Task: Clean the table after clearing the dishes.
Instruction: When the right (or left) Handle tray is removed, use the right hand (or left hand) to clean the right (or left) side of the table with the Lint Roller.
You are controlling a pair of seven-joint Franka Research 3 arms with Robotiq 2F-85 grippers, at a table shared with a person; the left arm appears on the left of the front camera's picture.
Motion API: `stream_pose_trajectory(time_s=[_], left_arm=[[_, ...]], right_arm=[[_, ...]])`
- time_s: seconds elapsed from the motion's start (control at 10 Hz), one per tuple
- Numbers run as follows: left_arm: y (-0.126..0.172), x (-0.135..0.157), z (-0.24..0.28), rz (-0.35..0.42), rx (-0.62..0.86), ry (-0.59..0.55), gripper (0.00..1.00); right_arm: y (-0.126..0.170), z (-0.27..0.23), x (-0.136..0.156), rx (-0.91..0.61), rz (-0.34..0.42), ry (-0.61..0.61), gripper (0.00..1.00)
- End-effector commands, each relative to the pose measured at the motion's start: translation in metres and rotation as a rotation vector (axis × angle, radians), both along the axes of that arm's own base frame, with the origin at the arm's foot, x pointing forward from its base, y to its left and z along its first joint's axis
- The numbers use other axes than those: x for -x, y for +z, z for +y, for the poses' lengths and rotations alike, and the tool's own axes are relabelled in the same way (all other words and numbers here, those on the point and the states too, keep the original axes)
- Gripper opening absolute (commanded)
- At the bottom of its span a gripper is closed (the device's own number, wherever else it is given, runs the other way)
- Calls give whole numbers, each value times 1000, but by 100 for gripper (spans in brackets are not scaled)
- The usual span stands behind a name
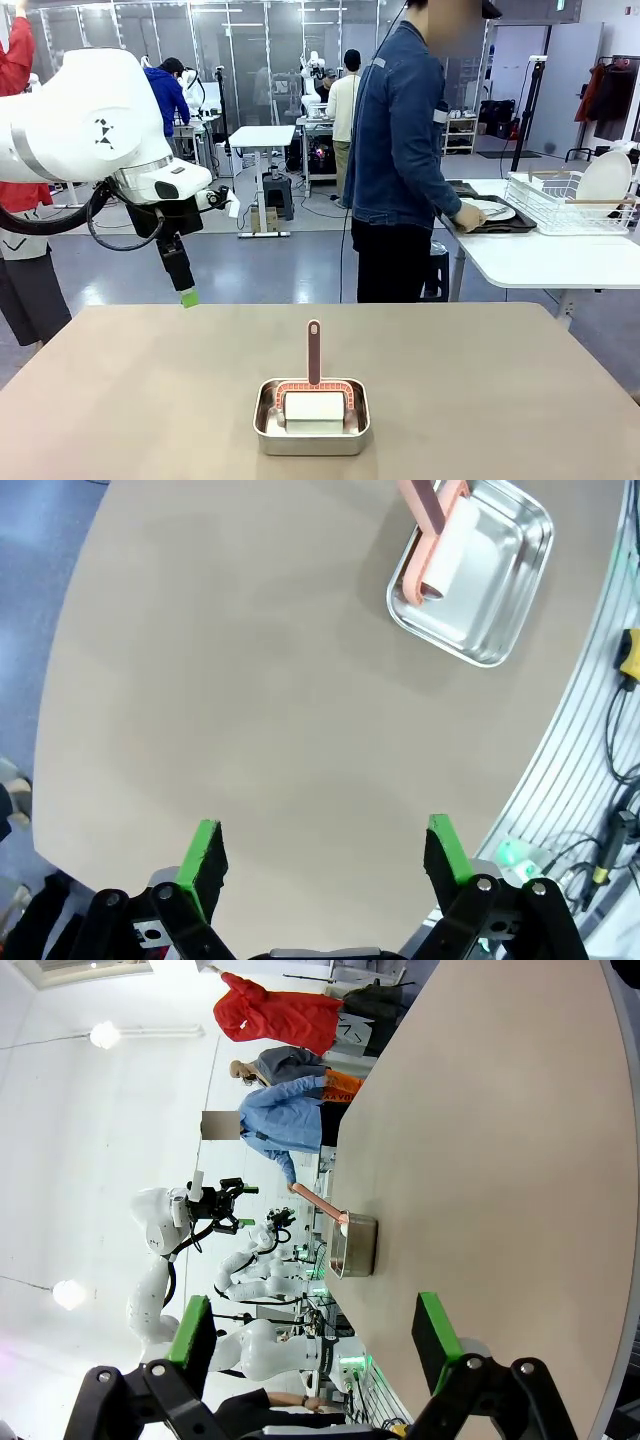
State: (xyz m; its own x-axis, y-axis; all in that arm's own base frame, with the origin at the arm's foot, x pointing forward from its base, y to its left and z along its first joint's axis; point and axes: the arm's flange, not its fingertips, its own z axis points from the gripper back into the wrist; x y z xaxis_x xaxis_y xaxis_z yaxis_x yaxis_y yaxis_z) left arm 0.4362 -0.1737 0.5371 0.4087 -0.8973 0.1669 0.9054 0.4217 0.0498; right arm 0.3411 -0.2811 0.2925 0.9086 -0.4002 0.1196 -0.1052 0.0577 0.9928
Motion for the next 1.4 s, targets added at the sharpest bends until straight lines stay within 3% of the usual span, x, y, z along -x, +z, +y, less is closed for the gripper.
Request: stream_pose_trajectory(time_s=[0.0,0.3,0.4,0.7,0.9,1.0,1.1,1.3], left_arm=[[-4,-1,-20,-38,-66,-135,100],[1,-33,-97,28,-159,-401,100],[1,-42,-118,62,-168,-434,100],[-13,-70,-164,148,-198,-514,100],[-26,-87,-181,245,-106,-439,100],[-39,-94,-187,274,-87,-473,100],[-47,-96,-190,251,-60,-503,100],[-64,-102,-198,287,-48,-499,100]], right_arm=[[3,1,2,10,8,3,100],[3,1,2,10,8,3,100],[3,1,2,10,8,3,100],[3,1,2,10,8,3,100],[3,1,2,10,8,3,100],[3,1,2,10,8,3,100],[3,1,2,10,8,3,100],[3,1,2,10,8,3,100]])
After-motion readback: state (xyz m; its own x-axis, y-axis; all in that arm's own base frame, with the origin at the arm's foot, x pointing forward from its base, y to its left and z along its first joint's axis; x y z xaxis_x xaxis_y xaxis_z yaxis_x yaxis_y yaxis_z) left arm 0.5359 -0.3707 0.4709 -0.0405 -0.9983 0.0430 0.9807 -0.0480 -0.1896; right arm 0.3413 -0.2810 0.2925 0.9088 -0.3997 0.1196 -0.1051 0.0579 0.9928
